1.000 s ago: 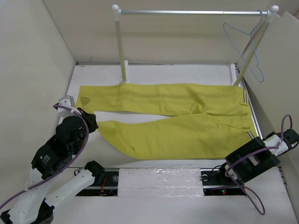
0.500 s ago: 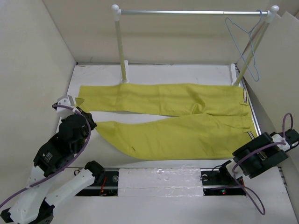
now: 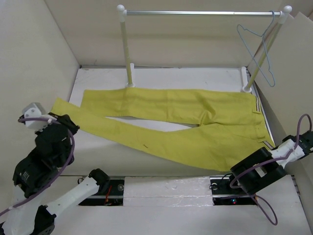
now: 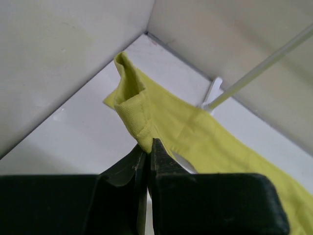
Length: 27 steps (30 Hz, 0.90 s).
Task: Place the trousers on the hanger
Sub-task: Fold the trousers at the center of the board.
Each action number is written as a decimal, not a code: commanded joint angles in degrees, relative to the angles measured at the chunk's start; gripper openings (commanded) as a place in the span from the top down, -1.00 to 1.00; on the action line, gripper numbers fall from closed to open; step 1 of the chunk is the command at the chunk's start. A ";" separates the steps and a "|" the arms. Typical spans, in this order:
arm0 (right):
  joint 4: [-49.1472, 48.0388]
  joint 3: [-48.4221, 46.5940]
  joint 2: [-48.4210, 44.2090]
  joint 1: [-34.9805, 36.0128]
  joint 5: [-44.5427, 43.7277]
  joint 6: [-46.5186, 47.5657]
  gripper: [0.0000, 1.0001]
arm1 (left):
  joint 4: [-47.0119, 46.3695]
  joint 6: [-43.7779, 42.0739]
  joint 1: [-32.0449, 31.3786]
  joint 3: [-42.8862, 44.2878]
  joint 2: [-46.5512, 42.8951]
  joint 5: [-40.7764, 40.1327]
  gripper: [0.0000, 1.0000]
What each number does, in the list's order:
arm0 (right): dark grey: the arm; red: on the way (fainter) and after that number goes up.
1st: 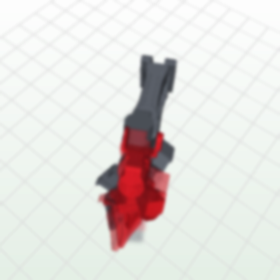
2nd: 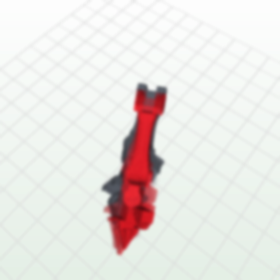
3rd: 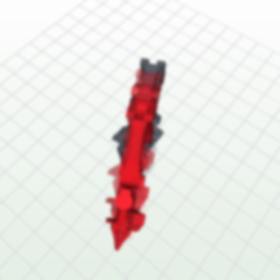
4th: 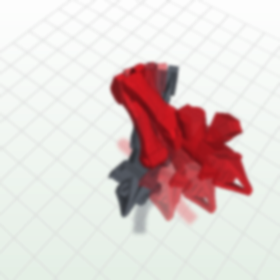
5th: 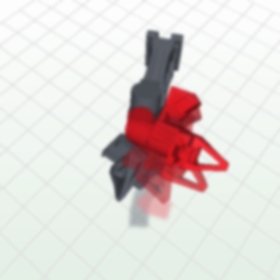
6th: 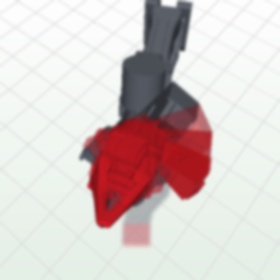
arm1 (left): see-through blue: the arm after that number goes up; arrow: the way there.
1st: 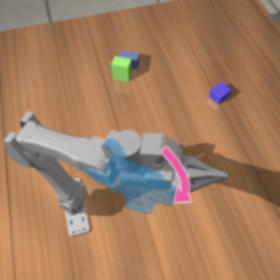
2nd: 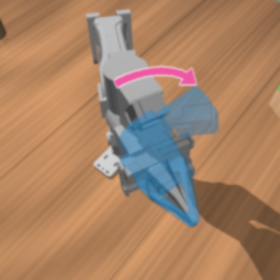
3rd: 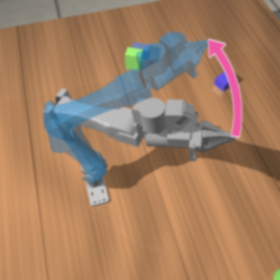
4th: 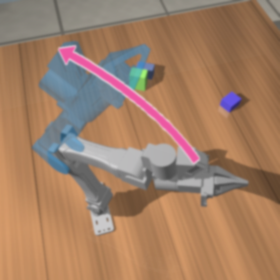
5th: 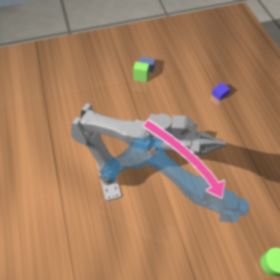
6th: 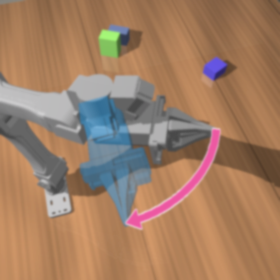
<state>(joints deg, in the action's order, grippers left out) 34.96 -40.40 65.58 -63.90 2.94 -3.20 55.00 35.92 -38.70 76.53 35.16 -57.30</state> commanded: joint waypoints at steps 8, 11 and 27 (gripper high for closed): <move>7.75 -17.15 7.97 8.50 -2.22 7.50 1.00 | -1.74 5.30 -0.24 -3.66 -2.12 -5.73 1.00; 8.11 -24.44 11.23 12.73 -1.89 7.08 1.00 | -3.06 8.28 -0.24 -7.18 2.61 -3.97 1.00; -4.72 -48.81 33.38 32.96 2.51 -3.30 1.00 | -18.18 -5.96 47.31 -9.68 26.87 24.62 1.00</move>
<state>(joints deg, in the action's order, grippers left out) 37.30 -85.97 98.76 -31.44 4.97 -4.82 43.57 36.62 4.73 62.30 61.43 -38.72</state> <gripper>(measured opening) 0.103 0.006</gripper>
